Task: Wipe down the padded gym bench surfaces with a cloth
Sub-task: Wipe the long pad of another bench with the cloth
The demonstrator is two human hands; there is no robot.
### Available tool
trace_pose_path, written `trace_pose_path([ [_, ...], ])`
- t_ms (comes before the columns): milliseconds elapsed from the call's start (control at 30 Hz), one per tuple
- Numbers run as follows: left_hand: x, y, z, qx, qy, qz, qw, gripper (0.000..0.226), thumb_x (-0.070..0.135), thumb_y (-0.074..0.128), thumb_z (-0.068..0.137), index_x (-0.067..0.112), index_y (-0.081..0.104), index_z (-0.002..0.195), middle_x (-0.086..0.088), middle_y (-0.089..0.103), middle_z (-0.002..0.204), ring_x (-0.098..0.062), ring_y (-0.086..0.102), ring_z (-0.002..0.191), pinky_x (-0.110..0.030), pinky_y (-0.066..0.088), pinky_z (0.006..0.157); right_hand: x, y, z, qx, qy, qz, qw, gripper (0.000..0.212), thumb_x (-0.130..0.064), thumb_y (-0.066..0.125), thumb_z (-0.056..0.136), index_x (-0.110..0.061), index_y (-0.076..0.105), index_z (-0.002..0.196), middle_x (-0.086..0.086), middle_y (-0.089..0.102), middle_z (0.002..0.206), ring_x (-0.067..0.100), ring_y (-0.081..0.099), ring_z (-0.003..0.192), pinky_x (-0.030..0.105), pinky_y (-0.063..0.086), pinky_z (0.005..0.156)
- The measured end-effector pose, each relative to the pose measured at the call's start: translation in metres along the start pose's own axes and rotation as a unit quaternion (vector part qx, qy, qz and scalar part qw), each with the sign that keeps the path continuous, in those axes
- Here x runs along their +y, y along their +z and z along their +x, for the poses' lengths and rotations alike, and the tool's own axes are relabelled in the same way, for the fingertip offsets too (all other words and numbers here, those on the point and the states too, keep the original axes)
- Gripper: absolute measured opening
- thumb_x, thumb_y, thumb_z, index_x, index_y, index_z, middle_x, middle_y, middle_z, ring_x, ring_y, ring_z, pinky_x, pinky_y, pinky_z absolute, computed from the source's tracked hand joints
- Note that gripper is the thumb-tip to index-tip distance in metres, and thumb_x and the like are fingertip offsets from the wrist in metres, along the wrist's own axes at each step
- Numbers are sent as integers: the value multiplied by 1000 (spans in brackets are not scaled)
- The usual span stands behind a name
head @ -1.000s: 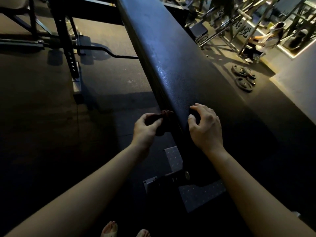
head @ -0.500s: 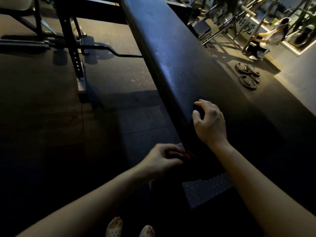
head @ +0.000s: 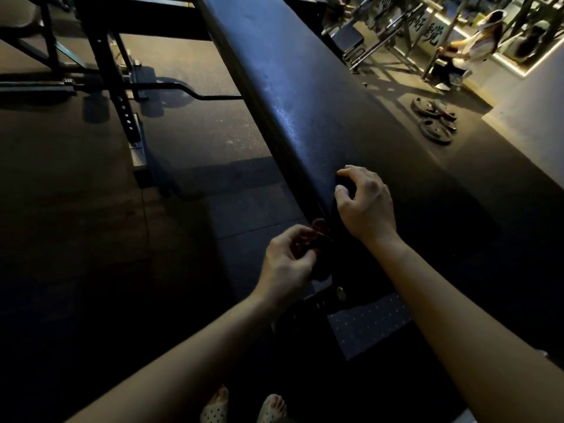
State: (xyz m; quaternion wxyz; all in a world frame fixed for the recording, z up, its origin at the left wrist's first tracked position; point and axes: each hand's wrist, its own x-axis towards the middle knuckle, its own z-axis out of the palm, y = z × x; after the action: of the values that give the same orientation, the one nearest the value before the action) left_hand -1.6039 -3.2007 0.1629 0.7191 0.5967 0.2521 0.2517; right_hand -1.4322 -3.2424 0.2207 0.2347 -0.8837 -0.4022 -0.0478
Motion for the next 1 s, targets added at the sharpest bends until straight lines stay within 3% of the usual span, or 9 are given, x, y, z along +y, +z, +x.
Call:
trace_pose_path([
  [167,5,-13,-20,-216,-15,85,973,23,1,71,90,24,74,91,2,75,88,-7,70,80,-21,52,70,-1,-4,0,-15,9,4,1000,37,-22,62,93,-13,66,129,5,62,139,22,53,131,37,37,111],
  [233,10,-13,-20,-169,-54,76,981,16,4,74,87,21,74,87,-3,76,83,-11,70,76,-23,53,65,-4,-12,2,-42,5,2,999,38,-22,62,94,-13,65,130,6,62,138,24,54,130,38,39,111],
  [367,30,-14,-5,10,-81,123,989,17,9,81,83,14,67,91,-13,74,89,-12,68,69,-22,53,56,-9,-44,-9,-31,-12,7,999,37,-20,62,95,-11,64,130,6,63,135,23,57,126,36,43,109],
  [467,48,-16,-2,0,-89,123,988,31,8,82,81,9,59,102,-17,69,96,-13,68,65,-22,52,50,-8,-66,-53,28,-39,60,997,28,-14,62,94,-10,68,121,4,67,125,18,62,117,31,47,105],
  [567,62,-17,-5,-33,-94,128,987,30,-2,77,80,10,62,103,-16,72,94,-20,71,72,-28,59,57,-3,-70,-108,45,-49,116,991,26,-14,59,90,-11,73,112,-1,68,122,11,63,115,29,49,103],
  [667,62,-23,13,40,-40,138,989,27,-4,76,82,15,65,99,-8,73,91,-16,71,77,-25,59,63,6,-64,-134,39,-9,117,992,32,-21,55,90,-13,73,116,-4,65,130,11,61,120,32,48,105],
  [767,55,-23,38,103,-4,140,985,27,6,81,84,22,66,99,-6,74,95,-21,73,88,-33,61,76,11,-56,-135,35,40,33,998,42,-28,53,89,-12,69,125,3,62,138,20,57,127,37,40,110],
  [900,29,6,27,104,-41,120,986,19,3,74,88,15,66,100,-8,72,96,-20,71,85,-19,57,60,13,-45,-134,49,72,16,996,43,-32,53,89,-12,71,122,4,63,137,21,56,128,40,37,110],
  [1000,15,13,1,54,-75,99,991,19,1,73,87,11,67,102,-14,74,96,-27,75,82,-29,59,64,15,-45,-135,62,78,35,994,42,-32,53,89,-13,71,122,2,64,136,19,56,128,39,37,110],
])
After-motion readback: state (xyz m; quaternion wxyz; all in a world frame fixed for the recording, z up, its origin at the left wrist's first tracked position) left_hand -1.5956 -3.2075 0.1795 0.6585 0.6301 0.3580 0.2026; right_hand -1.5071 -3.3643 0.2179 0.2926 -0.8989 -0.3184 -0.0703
